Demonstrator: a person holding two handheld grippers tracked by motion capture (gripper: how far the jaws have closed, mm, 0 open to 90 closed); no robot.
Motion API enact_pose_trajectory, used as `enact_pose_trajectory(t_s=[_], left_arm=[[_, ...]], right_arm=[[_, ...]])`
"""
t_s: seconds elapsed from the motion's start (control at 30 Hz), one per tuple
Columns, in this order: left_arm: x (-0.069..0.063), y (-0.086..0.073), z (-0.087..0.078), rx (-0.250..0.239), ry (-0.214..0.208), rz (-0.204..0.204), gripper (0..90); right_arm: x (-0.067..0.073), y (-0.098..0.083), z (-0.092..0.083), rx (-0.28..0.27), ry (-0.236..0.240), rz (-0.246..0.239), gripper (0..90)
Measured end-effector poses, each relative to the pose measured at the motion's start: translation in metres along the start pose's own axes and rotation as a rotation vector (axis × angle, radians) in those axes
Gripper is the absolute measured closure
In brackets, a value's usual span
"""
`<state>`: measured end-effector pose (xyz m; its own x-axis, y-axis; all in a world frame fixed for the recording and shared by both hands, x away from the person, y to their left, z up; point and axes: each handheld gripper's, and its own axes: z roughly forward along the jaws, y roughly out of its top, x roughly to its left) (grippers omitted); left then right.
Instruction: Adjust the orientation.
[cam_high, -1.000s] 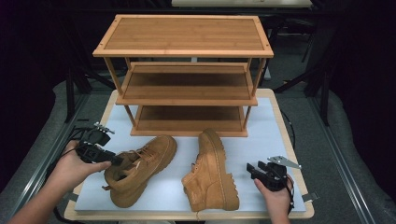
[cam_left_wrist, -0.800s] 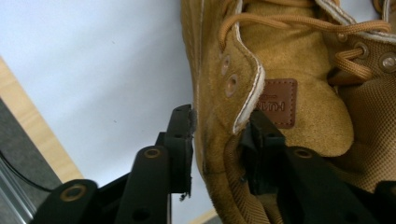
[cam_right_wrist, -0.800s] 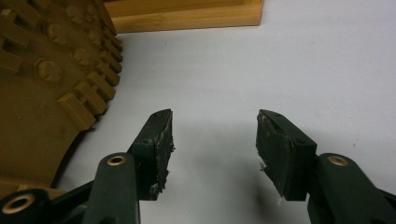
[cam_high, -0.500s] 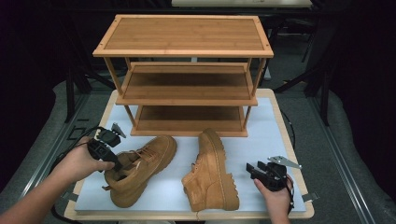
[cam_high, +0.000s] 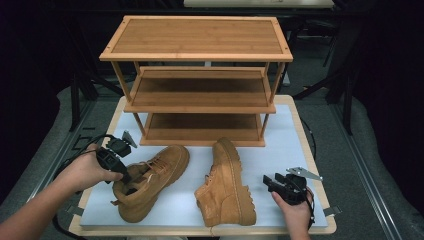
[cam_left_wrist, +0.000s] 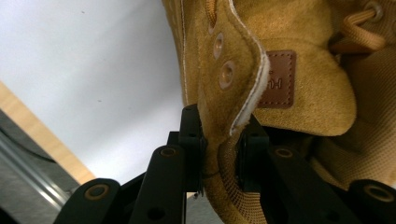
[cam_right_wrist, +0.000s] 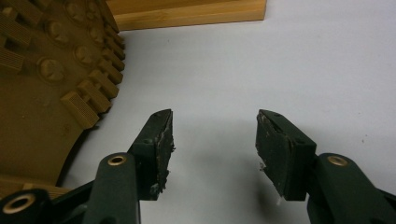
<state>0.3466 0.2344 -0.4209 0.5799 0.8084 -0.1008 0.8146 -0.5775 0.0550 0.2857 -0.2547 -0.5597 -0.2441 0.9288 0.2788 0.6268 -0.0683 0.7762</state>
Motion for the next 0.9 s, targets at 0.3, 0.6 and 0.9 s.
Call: enact_pose_trajectory(t_s=[0.3,0.6,0.9], left_arm=[[0.003,-0.004,-0.002,-0.017,-0.148,-0.07,78.2],[0.005,-0.001,-0.013,-0.084,-0.282,-0.184,79.1],[0.009,-0.01,-0.043,-0.151,-0.312,-0.242,79.2]], right_arm=[[0.0,0.0,0.0,0.013,-0.004,0.002,45.5],[0.0,0.0,0.0,0.018,-0.021,0.004,45.5],[-0.003,0.0,0.0,0.01,0.002,0.025,45.5]])
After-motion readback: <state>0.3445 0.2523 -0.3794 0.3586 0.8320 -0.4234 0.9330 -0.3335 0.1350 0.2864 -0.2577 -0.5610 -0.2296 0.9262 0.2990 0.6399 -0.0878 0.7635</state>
